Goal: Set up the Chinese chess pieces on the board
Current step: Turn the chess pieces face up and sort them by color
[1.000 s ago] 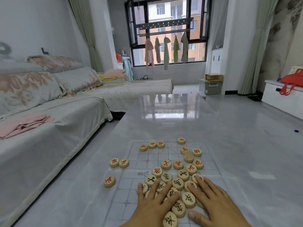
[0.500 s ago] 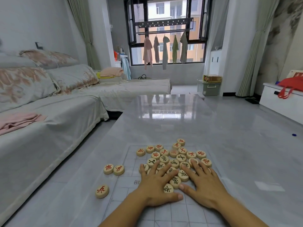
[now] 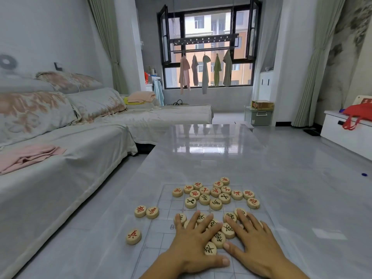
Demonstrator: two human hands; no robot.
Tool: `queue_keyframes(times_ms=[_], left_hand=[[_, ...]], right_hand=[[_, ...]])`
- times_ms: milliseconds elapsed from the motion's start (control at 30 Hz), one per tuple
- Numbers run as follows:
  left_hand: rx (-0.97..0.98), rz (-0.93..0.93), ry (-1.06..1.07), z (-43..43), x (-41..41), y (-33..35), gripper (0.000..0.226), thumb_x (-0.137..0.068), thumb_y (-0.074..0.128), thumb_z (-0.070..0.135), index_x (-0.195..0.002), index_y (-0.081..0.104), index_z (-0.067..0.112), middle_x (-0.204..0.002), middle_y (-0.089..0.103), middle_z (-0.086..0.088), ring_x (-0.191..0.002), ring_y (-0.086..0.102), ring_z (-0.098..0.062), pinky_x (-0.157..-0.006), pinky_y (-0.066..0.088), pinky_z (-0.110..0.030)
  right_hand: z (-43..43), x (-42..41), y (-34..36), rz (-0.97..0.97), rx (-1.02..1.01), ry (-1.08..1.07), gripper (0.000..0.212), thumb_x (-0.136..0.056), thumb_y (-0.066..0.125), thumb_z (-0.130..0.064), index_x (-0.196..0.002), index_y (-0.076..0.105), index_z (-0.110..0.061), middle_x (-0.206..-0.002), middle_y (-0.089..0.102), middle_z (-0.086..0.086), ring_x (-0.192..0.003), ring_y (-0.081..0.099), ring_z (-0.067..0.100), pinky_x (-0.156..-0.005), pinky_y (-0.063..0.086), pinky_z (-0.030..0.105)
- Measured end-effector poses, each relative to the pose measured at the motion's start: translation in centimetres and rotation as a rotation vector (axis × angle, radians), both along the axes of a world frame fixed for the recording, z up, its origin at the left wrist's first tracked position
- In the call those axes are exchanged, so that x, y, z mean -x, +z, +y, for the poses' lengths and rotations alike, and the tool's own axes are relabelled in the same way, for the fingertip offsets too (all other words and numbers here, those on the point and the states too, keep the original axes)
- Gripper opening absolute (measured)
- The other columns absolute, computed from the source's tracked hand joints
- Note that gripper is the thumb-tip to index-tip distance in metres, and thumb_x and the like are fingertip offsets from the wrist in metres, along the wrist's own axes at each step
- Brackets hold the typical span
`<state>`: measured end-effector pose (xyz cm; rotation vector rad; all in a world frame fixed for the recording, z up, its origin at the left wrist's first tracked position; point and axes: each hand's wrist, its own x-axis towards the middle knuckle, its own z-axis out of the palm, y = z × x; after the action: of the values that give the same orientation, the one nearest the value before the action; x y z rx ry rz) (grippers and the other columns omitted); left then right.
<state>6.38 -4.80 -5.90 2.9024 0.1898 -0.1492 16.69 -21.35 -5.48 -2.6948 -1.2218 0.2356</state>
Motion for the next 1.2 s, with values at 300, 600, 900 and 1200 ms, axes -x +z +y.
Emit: queue_keyframes(times_ms=[300, 600, 900, 1200], left_hand=[[0.032, 0.015, -0.024, -0.6, 1.3, 0.4, 0.114, -0.041, 0.009, 0.096, -0.142, -0.005, 0.046, -0.155, -0.013, 0.018, -0.141, -0.023, -0.013, -0.102, -0.027, -0.063], [0.037, -0.015, 0.041, 1.8, -2.1, 0.2, 0.099, -0.056, 0.024, 0.091, -0.142, 0.004, 0.047, -0.156, -0.007, 0.019, -0.142, -0.020, -0.012, -0.102, -0.026, -0.063], [0.071, -0.026, 0.059, 3.0, -3.9, 0.1, 0.114, -0.042, 0.021, 0.096, -0.142, 0.000, 0.046, -0.154, -0.013, 0.020, -0.140, -0.024, -0.009, -0.101, -0.027, -0.064], [0.145, -0.309, 0.456, 6.9, 5.4, 1.9, 0.079, -0.079, 0.048, 0.065, -0.140, 0.001, 0.048, -0.155, -0.013, 0.011, -0.144, -0.009, -0.009, -0.116, -0.010, -0.049]], right_hand=[[-0.9, 2.2, -0.1, -0.028, -0.004, -0.058, 0.117, -0.026, -0.028, -0.089, -0.137, -0.007, -0.055, -0.156, -0.015, -0.009, -0.144, -0.012, 0.015, -0.117, -0.001, 0.040], [2.3, -1.3, -0.3, -0.057, -0.030, -0.066, 0.122, -0.027, -0.029, -0.088, -0.140, -0.005, -0.050, -0.158, -0.008, -0.004, -0.145, -0.009, 0.020, -0.117, 0.001, 0.043], [3.7, -3.1, -1.0, -0.122, -0.084, -0.082, 0.118, -0.033, -0.029, -0.089, -0.141, -0.004, -0.048, -0.157, -0.008, -0.005, -0.145, -0.009, 0.019, -0.117, 0.000, 0.040], [3.0, -3.4, -1.2, 0.009, -0.509, -0.102, 0.088, -0.064, 0.016, -0.075, -0.139, 0.034, -0.033, -0.152, 0.022, -0.011, -0.142, 0.012, 0.009, -0.116, 0.008, 0.037]])
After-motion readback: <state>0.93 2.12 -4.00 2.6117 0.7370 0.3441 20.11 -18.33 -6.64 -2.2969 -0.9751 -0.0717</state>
